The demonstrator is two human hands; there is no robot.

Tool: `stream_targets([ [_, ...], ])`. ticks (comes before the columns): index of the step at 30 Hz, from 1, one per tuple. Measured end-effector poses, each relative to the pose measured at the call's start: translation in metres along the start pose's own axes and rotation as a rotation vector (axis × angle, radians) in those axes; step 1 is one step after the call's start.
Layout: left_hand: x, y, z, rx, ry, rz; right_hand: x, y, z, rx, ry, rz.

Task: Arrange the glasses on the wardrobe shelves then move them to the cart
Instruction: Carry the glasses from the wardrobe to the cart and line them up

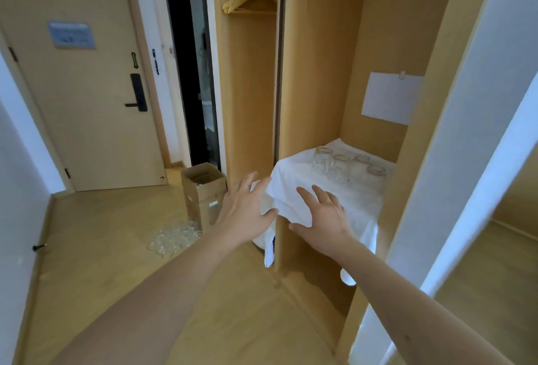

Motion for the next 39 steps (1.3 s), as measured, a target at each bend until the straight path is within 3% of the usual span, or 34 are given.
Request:
stream_targets([
  [17,-0.015,-0.094,0.251,0.138,-0.248,0.01,-0.118,-0.049,0.181,-0.039,-0.283,-0.012],
  [39,0.004,-0.158,0.423,0.364,-0.627,-0.12,-0.133,-0.095,0.298,-0.135,-0.696,-0.045],
])
Point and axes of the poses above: each hand's wrist, its own z-axis towards the middle knuckle, its own y-axis out of the back of the hand, x = y × z, the point moved 2 cm from there along z, towards the middle knuckle, and after that the axes turned 8 degrees about y, right-handed, at the moved point
